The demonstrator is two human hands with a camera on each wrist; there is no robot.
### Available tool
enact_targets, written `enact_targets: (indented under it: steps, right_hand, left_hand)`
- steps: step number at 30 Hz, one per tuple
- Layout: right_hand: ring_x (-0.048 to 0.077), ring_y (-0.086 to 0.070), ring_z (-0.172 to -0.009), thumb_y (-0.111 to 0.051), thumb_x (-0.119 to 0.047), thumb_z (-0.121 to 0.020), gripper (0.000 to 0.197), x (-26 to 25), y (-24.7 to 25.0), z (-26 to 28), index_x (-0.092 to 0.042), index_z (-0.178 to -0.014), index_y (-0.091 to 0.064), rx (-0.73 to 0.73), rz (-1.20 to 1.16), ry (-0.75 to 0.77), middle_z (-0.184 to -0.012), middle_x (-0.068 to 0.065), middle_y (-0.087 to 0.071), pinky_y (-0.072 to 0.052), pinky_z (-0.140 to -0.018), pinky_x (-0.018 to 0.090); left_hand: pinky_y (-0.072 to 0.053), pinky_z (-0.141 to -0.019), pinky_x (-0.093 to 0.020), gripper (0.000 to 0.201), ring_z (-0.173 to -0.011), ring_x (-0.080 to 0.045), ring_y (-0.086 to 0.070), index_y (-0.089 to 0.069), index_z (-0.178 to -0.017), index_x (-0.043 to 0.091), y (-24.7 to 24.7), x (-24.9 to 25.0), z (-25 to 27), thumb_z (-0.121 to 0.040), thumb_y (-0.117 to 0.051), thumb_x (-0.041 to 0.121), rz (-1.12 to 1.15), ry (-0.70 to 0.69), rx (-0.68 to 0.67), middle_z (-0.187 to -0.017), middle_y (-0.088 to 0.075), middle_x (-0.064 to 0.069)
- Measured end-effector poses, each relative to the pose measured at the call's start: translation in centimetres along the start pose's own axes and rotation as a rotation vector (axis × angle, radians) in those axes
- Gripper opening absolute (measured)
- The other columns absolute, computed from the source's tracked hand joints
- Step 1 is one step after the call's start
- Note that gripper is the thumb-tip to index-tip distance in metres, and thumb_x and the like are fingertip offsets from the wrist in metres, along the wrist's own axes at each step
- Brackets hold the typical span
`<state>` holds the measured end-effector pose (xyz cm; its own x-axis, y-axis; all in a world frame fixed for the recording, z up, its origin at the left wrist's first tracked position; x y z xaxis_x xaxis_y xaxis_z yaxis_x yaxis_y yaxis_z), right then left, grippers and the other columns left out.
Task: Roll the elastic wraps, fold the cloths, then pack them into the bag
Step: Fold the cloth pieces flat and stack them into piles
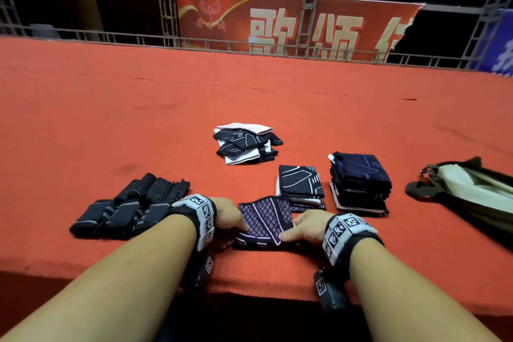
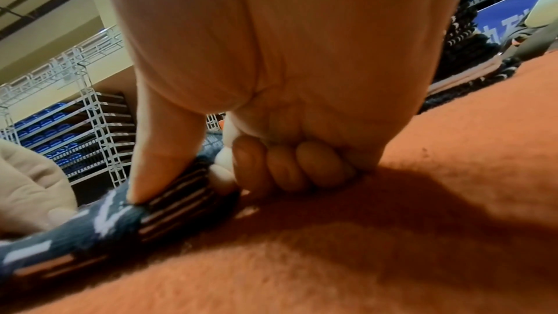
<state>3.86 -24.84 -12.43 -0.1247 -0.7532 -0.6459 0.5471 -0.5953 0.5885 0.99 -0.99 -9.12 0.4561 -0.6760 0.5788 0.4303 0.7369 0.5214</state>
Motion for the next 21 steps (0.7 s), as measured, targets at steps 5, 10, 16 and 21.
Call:
enact_targets:
  steps: [5, 10, 16, 21]
  right_hand:
    - [0.017, -0.065, -0.113, -0.072, -0.058, -0.083, 0.056, -1.0, -0.5, -0.4, -0.015, -0.119, -0.073, 0.114, 0.189, -0.055, -0.120, -0.003, -0.071, -0.043, -0.108, 0.031]
    - [0.026, -0.059, -0.123, -0.057, -0.067, -0.088, 0.074, -1.8, -1.4, -1.3, -0.011, -0.137, -0.058, 0.245, 0.362, -0.136, -0.136, 0.007, -0.061, -0.044, -0.107, 0.034]
    - [0.026, -0.061, -0.117, -0.055, -0.058, -0.094, 0.061, -2.3, -2.2, -1.3, -0.008, -0.128, -0.062, 0.289, 0.442, -0.127, -0.128, 0.010, -0.065, -0.046, -0.097, 0.030]
    - [0.023, -0.063, -0.104, -0.061, -0.060, -0.089, 0.059, -1.7, -1.4, -1.1, -0.010, -0.120, -0.065, 0.292, 0.457, -0.136, -0.118, 0.007, -0.066, -0.045, -0.083, 0.026]
  left_hand:
    - [-0.059, -0.073, -0.043, 0.034, -0.067, -0.032, -0.069, -0.061, -0.115, -0.006, -0.8, 0.8, 1.0, -0.103, -0.055, 0.026, -0.162, 0.029, 0.020, -0.084, -0.072, -0.021]
    - [-0.050, -0.079, -0.038, 0.033, -0.108, -0.030, -0.064, -0.061, -0.122, 0.012, -1.7, 2.3, 0.6, -0.098, -0.054, 0.033, -0.779, -0.199, 0.479, -0.116, -0.064, -0.008]
    - [-0.014, -0.124, -0.051, 0.079, -0.156, -0.030, 0.001, -0.005, -0.162, 0.028, -5.0, 1.3, -2.6, -0.099, -0.032, 0.067, -0.804, -0.238, 0.321, -0.169, 0.000, -0.007]
    - [0.000, -0.124, -0.054, 0.086, -0.155, -0.027, 0.012, 0.008, -0.159, 0.042, -5.1, -0.3, -4.6, -0.089, -0.019, 0.084, -0.828, -0.165, 0.291, -0.169, 0.015, 0.006]
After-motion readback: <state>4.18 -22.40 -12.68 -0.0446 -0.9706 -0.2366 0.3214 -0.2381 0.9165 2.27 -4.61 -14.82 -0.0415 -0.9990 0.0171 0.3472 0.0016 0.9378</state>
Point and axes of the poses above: each hand's wrist, its own z-axis away from the middle knuckle, its own y-axis out of the back of the hand, x = y × z, the point moved 1 cm from there along -z, towards the middle knuckle
